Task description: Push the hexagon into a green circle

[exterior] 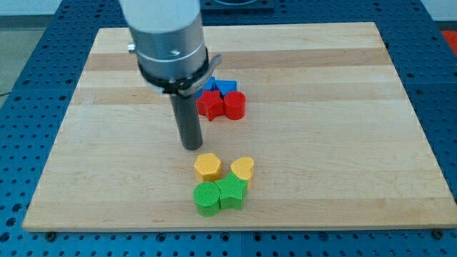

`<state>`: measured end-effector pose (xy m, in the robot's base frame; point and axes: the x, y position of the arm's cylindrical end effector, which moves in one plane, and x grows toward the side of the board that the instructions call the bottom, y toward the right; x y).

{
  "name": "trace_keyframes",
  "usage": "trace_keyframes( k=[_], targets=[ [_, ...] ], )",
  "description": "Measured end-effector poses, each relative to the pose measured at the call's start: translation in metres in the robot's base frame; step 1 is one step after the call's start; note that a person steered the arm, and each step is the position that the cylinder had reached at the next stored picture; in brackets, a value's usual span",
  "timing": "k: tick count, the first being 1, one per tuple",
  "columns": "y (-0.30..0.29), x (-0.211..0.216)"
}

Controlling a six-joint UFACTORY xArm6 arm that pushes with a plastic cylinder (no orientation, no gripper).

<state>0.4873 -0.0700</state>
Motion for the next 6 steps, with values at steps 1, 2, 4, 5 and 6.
trace_keyframes(
  k=[1,2,4,5,6],
  targets=[
    [0.007,0.001],
    [0.007,0.011],
    [0.007,0.021],
    [0.007,0.025],
    [0.007,0.018]
  ],
)
